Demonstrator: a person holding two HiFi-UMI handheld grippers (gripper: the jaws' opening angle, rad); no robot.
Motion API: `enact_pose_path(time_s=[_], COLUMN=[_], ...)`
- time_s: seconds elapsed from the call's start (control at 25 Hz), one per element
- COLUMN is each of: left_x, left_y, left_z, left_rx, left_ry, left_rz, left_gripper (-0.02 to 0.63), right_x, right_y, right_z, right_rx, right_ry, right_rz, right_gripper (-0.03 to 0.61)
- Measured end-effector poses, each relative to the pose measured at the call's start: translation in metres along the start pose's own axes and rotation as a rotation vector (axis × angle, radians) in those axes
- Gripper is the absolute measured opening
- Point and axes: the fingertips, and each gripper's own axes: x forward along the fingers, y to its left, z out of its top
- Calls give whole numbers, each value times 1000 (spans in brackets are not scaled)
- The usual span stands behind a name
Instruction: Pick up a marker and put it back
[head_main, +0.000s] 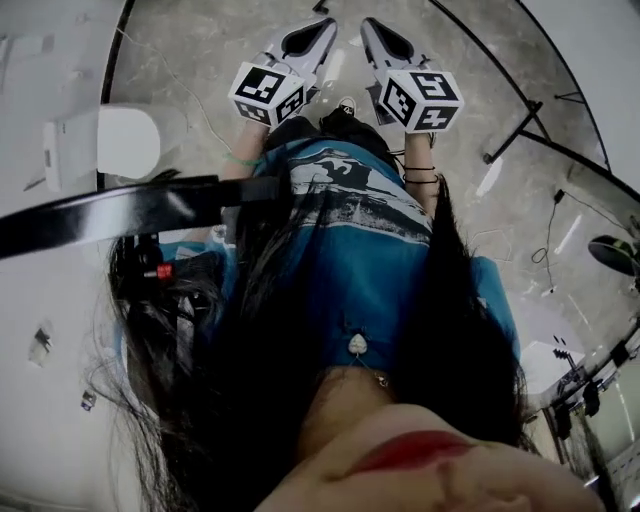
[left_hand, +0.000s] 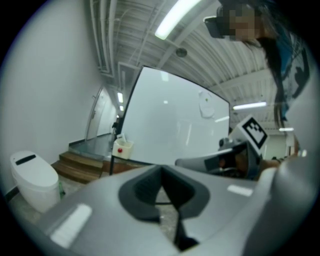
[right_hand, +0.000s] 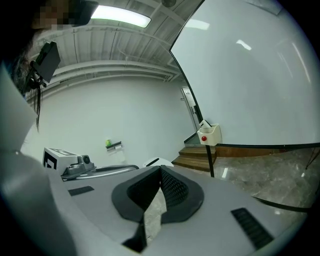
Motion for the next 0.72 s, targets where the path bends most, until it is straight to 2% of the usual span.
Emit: enact_pose_path(time_s=[0.2,0.48,0.72], left_x=[-16,-108,-134], left_y=[6,66,85], left_z=[-6,1,11], left_rx=[14,9,24], left_ry=[11,-45,-87], left_rz=[2,37,33], left_gripper=[3,3,3], right_x=[2,40,55], right_y=[12,108,136], right_z=[-9,-23,-17], right_rx=[17,59,39], right_ry=[7,-2,-34], right_rz=[-12,19,17], right_gripper=[11,11,11])
